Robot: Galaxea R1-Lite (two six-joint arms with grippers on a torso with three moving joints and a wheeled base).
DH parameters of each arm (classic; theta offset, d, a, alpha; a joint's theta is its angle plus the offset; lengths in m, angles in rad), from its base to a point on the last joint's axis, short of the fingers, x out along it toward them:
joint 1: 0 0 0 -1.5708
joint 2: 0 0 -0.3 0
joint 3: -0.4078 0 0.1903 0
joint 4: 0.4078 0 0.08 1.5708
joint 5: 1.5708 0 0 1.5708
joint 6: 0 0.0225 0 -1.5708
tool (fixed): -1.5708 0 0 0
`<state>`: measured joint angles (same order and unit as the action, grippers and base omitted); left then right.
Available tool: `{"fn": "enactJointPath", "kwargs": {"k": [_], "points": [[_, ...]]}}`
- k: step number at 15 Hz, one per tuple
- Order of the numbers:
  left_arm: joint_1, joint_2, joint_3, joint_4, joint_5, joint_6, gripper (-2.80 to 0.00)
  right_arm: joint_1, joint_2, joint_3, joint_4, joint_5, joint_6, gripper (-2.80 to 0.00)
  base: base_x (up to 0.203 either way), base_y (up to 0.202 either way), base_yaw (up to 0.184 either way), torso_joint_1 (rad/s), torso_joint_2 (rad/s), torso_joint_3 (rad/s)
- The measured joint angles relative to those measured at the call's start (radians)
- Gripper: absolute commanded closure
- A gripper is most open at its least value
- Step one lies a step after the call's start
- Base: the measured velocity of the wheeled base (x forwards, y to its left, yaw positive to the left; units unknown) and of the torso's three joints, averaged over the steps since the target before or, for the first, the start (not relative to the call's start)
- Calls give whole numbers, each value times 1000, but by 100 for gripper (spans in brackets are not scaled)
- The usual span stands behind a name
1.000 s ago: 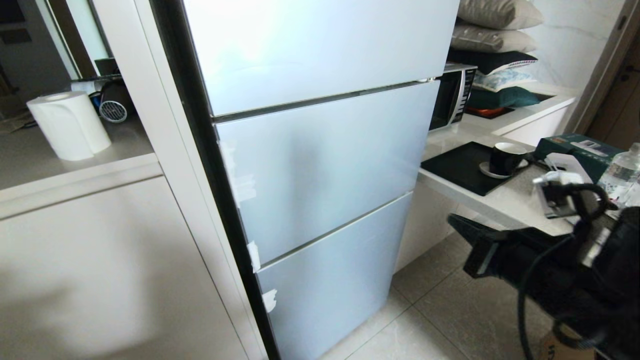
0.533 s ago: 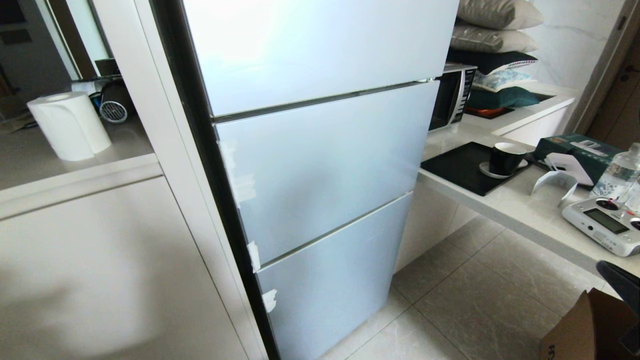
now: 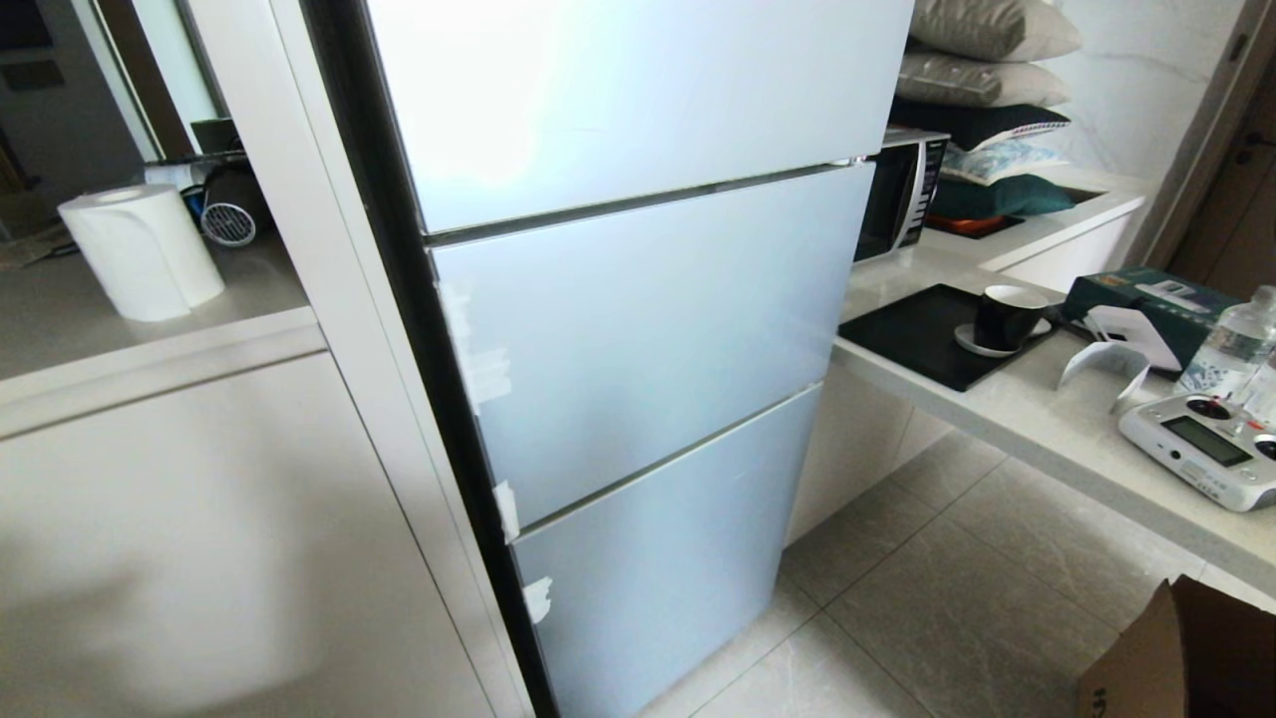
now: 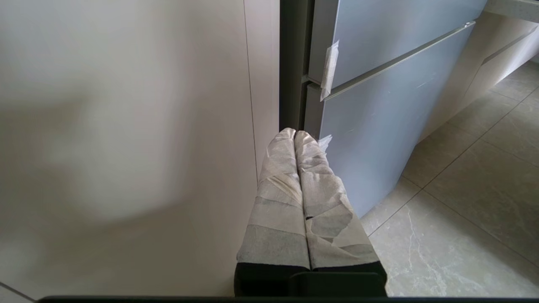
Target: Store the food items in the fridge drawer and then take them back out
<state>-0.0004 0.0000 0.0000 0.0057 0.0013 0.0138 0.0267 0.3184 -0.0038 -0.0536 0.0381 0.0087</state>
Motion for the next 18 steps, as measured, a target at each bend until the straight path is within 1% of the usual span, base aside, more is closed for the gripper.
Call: {"fn": "enactJointPath", "kwargs": {"k": [1, 2, 4, 7, 12, 14, 18], "points": [[0, 0, 0, 0, 0, 0, 0, -35, -16, 2, 2, 0, -8, 0, 0, 0, 0, 0, 0, 0], [0, 0, 0, 0, 0, 0, 0, -51, -39, 2, 6, -3, -20, 0, 0, 0, 0, 0, 0, 0], [0, 0, 0, -1, 0, 0, 0, -45, -118, 3, 19, -7, -46, 0, 0, 0, 0, 0, 0, 0], [0, 0, 0, 0, 0, 0, 0, -27, -251, 2, 47, 12, -130, 0, 0, 0, 0, 0, 0, 0], [0, 0, 0, -1, 0, 0, 0, -23, -314, 3, 52, -20, -73, 0, 0, 0, 0, 0, 0, 0], [0, 0, 0, 0, 0, 0, 0, -22, -318, 4, 52, -39, -30, 0, 0, 0, 0, 0, 0, 0], [0, 0, 0, -1, 0, 0, 0, -23, -320, 4, 52, -40, -19, 0, 0, 0, 0, 0, 0, 0]]}}
